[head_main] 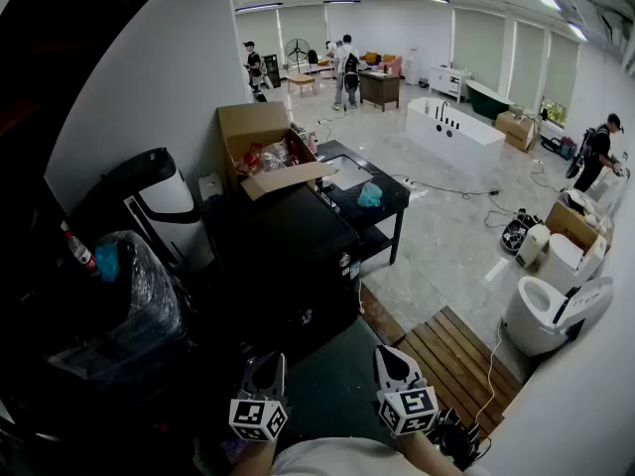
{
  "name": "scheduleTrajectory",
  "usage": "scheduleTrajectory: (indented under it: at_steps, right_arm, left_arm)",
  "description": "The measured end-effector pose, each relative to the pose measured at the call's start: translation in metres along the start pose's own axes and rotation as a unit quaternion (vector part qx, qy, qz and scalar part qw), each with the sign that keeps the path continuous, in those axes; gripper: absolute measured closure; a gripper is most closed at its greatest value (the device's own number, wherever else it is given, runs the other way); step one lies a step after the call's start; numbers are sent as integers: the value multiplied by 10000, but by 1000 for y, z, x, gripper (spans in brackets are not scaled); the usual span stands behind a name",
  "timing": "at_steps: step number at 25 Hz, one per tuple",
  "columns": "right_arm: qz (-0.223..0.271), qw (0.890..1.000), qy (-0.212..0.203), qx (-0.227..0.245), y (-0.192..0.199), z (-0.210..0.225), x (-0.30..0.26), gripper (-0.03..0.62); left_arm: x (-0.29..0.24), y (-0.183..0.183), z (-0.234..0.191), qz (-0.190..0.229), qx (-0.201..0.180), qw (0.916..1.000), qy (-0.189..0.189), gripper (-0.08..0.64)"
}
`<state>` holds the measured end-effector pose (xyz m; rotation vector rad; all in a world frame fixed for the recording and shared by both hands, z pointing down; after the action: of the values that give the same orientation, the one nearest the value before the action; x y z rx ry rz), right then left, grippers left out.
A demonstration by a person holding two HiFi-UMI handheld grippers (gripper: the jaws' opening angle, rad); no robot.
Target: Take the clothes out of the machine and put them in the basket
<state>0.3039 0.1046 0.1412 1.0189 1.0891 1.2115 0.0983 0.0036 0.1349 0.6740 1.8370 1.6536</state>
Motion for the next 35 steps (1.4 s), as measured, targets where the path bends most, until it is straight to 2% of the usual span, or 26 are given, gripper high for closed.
scheduleTrajectory:
  at_steps: [11, 15, 35]
  right_arm:
    - [6, 10000, -56, 11, -2, -9, -7, 586]
    - [152, 9999, -62, 0, -2, -12, -8, 584]
    - [170, 9997, 100, 157, -4, -18, -13, 578]
  left_arm:
    - [1, -9, -5, 104, -79, 9999, -11, 539]
    - [3, -7, -7, 111, -92, 9999, -12, 539]
    - [10, -10, -11, 116, -91, 9999, -43, 539]
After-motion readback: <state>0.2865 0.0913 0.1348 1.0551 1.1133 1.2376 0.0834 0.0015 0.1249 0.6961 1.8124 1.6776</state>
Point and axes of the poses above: the fingertips, and each gripper's own axes: x backward along the fingers, z to its right, y out of its underside, the point moved 2 cm from there along x, backward along the fingers, and after that the axes turned 4 degrees about -y, right-handed, at the moved point
